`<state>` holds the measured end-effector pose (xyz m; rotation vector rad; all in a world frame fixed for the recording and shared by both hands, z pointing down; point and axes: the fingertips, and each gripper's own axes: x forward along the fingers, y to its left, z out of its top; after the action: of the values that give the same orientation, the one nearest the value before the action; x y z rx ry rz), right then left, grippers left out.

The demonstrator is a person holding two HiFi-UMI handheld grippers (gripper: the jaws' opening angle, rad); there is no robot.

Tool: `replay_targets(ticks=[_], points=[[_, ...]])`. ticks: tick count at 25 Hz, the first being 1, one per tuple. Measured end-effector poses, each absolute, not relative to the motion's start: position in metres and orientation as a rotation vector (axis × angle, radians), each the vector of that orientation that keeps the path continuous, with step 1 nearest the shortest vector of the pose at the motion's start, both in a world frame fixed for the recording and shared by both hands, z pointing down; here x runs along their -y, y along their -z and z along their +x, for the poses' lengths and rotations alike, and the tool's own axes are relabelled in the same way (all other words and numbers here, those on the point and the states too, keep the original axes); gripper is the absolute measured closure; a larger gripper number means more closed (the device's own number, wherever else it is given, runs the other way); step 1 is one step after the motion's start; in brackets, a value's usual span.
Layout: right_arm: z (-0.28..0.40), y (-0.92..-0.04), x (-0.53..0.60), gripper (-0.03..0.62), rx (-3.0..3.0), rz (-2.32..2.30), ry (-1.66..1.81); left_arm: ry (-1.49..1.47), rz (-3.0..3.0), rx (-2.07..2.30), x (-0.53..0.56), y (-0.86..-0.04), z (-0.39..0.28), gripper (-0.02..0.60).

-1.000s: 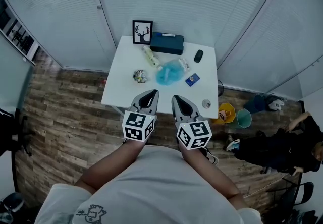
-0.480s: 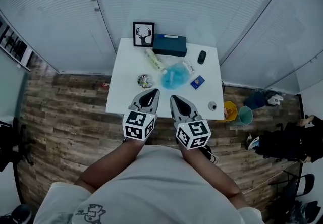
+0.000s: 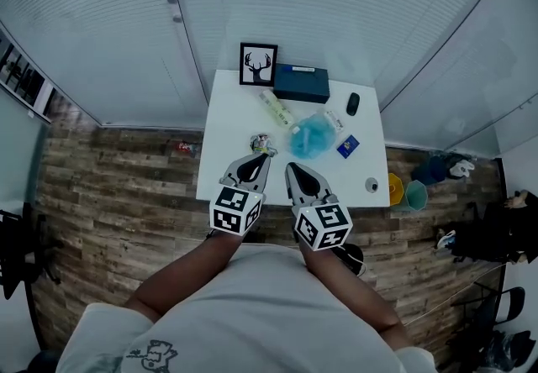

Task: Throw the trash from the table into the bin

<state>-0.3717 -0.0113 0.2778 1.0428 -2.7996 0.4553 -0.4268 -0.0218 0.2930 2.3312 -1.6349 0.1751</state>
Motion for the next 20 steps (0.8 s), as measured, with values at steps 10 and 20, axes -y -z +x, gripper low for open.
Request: replay_targets(ticks=[10,20], points=[[-0.411,-0.289,0.013,0.588,2.754,1.044,-0.463,-0.151,2.282,1.657,0.024,-0.301,-0.476,0.575],[-0.431,-0.307,0.04,0.588,2.753,0.998,-0.53,-0.154,2.22,1.641,0.039,-0.317,-0.501,0.575]])
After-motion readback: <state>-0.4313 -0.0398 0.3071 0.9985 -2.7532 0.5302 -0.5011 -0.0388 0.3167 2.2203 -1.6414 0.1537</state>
